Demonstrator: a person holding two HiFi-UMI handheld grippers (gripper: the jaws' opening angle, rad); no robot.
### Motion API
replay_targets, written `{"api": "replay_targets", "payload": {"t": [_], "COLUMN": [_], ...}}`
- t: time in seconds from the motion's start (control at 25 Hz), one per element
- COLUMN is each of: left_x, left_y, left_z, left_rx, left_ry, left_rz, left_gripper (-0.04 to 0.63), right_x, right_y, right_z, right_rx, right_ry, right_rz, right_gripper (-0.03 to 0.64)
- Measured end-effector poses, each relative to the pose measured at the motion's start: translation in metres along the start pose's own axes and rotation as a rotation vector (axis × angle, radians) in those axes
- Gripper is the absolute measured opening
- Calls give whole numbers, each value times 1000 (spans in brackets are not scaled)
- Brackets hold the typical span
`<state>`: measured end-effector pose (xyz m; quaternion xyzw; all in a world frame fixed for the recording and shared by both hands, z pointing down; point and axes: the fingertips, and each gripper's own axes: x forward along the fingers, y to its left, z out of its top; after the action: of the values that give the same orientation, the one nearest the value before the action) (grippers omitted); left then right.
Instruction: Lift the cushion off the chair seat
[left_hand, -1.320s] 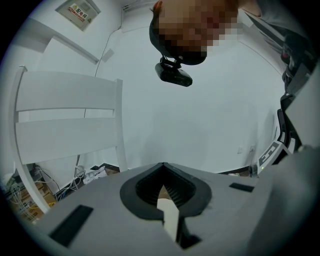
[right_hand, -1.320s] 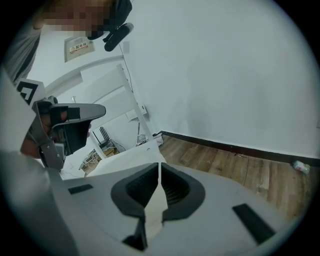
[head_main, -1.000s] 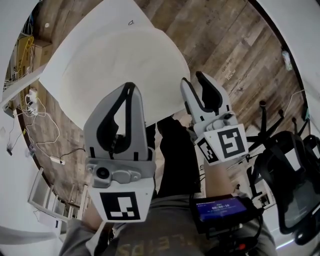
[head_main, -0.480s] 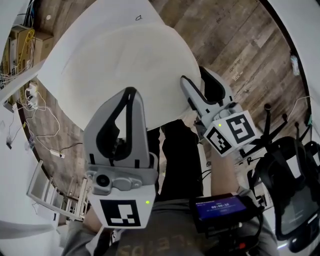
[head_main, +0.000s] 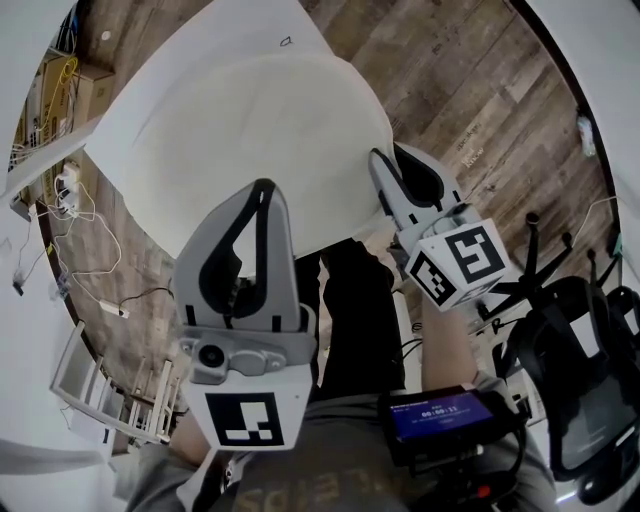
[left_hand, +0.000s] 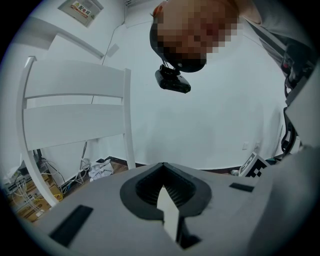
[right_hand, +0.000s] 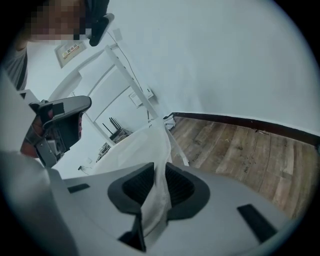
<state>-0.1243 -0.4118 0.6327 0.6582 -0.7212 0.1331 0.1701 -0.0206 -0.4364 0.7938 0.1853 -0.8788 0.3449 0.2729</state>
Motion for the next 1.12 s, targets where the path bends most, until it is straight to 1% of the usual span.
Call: {"api": "replay_targets", "payload": {"t": [0.24, 0.44, 0.68, 0.88, 1.12], "left_x": [-13, -26, -47, -70, -105], "left_y": [-3, -7, -5, 7, 2], "left_z": [12, 36, 76, 115, 169], "left_rx": [2, 9, 18, 14, 14], "left_ry": [-10, -39, -86, -129, -195], "left_rz": [9, 22, 52, 106, 117], "left_gripper": [6, 6, 6, 6, 6], "right_x": [-10, -26, -51, -81, -128], "right_y": [21, 44, 86, 126, 173], "right_z": [15, 38, 73, 111, 156], "right_rx": [-28, -89, -172, -248, -331], "right_ry": [-16, -54, -92, -130, -188], "right_rz": [4, 21, 69, 112, 120], "right_gripper": [43, 29, 26, 26, 25]}}
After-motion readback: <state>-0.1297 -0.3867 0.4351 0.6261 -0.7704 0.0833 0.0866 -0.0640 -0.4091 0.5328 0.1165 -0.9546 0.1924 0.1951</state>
